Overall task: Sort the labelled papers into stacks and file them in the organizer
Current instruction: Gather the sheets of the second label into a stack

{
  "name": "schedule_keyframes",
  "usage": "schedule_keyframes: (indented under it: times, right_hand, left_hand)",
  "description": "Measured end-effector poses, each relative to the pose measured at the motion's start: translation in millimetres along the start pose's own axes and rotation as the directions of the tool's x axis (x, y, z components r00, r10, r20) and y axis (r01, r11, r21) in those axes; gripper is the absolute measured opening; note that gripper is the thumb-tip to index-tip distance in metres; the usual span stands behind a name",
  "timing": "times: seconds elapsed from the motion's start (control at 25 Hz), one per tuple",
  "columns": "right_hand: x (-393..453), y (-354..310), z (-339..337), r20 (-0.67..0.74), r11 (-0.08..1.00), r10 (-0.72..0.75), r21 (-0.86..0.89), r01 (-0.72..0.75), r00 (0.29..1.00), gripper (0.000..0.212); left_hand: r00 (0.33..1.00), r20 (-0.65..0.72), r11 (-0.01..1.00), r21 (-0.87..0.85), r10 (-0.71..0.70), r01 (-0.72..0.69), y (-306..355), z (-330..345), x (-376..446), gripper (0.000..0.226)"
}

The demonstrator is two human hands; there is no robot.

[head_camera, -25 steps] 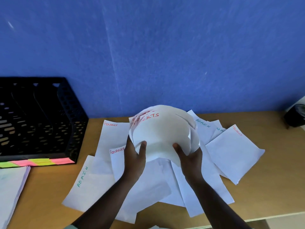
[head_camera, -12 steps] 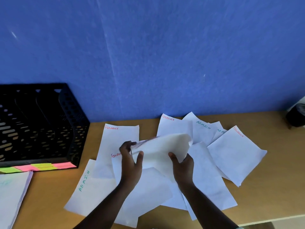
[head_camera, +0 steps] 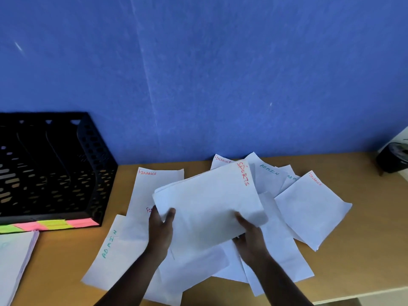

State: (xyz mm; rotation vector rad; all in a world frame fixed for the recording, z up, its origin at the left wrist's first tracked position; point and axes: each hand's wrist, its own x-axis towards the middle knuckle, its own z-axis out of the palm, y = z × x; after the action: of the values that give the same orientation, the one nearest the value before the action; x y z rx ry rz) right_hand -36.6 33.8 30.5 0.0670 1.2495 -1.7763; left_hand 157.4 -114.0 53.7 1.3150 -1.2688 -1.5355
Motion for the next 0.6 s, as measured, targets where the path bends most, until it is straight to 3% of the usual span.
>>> schedule_keyframes:
  times: [0.08, 0.28, 0.36, 0.48, 0.52, 0.6]
  right_hand:
    - [10.7, -25.1, -19.6, -0.084, 0.985, -0.098, -0.154, 0.084, 0.992, 0.030]
    - [8.8, -54.0, -19.8, 0.073, 0.826, -0.272, -0.494, 0.272, 0.959, 0.038]
    - [-1.6, -46.2, -3.8, 0.055, 0.766, -0.400, -0.527, 0.367, 0.915, 0.025]
    - [-16.8, -33.1, 9.7, 0.136, 0.633, -0.589, -0.535, 0.559, 0.797, 0.019]
    - [-19.9, -28.4, 10.7, 0.165, 0.599, -0.605, -0.551, 0.581, 0.779, 0.017]
    - [-19.3, -16.3, 5.9, 0.151, 0.602, -0.566, -0.596, 0.531, 0.810, 0.025]
  left_hand:
    - [0.992, 0.025, 0.990, 0.069, 0.121, -0.123, 11.3, -8.0, 1.9, 0.038]
    - [0.953, 0.058, 0.939, 0.165, 0.297, -0.303, 31.5, 1.2, -6.1, 0.027]
    - [0.933, 0.025, 0.924, 0.130, 0.358, -0.359, 31.8, 12.0, -18.5, 0.025]
    - [0.915, -0.059, 0.915, 0.077, 0.400, -0.395, 32.5, 16.1, -29.6, 0.044]
    - [0.908, -0.071, 0.910, 0.079, 0.413, -0.407, 30.0, 13.9, -30.0, 0.046]
    - [0.911, -0.075, 0.911, 0.116, 0.405, -0.396, 18.9, 5.7, -27.7, 0.043]
